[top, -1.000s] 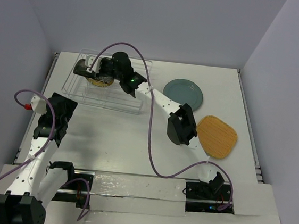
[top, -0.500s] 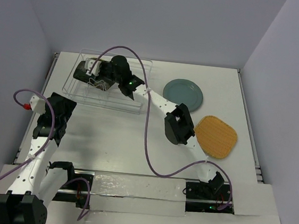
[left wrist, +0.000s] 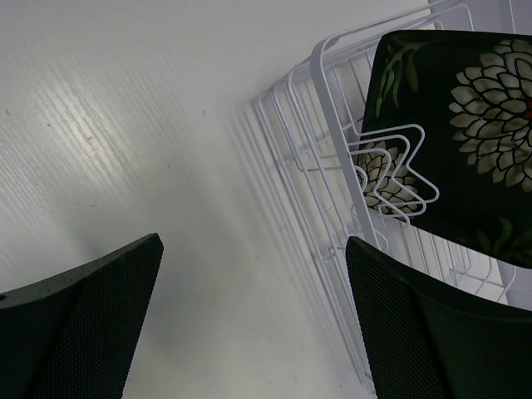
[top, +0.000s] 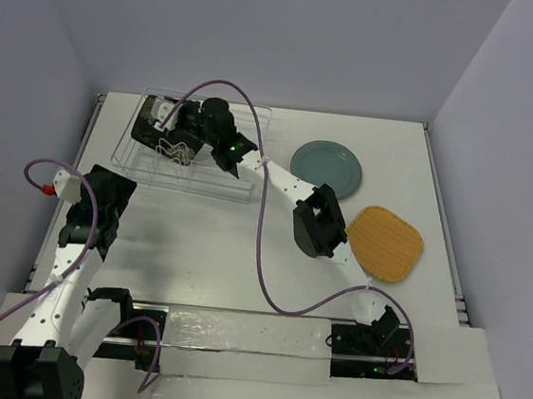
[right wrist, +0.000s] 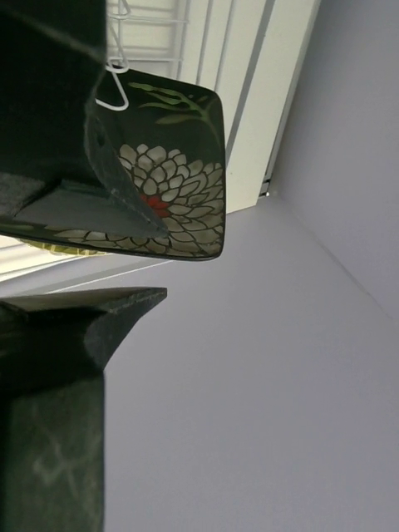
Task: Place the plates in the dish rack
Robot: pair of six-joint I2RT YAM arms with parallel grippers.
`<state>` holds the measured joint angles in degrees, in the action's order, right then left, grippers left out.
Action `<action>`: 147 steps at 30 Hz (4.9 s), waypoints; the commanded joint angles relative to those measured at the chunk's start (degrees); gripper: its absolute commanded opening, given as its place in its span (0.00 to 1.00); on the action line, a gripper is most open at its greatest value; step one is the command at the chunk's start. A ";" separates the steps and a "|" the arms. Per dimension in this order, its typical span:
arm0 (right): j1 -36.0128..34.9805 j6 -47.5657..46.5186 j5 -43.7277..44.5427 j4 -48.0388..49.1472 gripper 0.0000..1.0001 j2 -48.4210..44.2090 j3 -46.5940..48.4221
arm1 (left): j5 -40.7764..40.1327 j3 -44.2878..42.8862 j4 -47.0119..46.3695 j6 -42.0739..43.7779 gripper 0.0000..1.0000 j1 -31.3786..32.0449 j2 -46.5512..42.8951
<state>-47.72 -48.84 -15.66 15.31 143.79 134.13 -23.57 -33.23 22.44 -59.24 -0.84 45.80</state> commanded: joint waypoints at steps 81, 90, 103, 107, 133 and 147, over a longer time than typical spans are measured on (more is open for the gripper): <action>5.39 33.28 1.13 -2.90 0.00 -8.11 0.53 | 13.82 -16.89 -26.01 2.91 0.99 -4.20 41.15; 5.26 33.68 1.78 -7.96 0.00 -9.12 0.42 | 14.30 -16.83 -26.22 2.86 0.99 -4.26 41.48; 7.24 39.85 -0.49 -7.61 0.06 -5.68 -3.93 | 13.93 -16.25 -25.37 3.49 0.99 -4.26 38.55; 7.38 39.25 -0.25 -6.11 0.42 -9.83 -9.06 | 13.90 -15.85 -25.25 3.57 0.99 -4.21 36.59; 27.53 63.91 10.68 -6.58 1.00 -57.06 -55.19 | 20.37 -21.37 -16.36 18.34 0.99 6.62 14.40; 55.29 70.92 -3.62 -24.58 1.00 -51.81 -62.76 | 33.27 -41.27 -22.18 22.27 0.99 37.78 41.42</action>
<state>6.86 21.63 -14.92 -4.21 88.35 69.65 6.30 -66.23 2.20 -38.96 33.72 79.83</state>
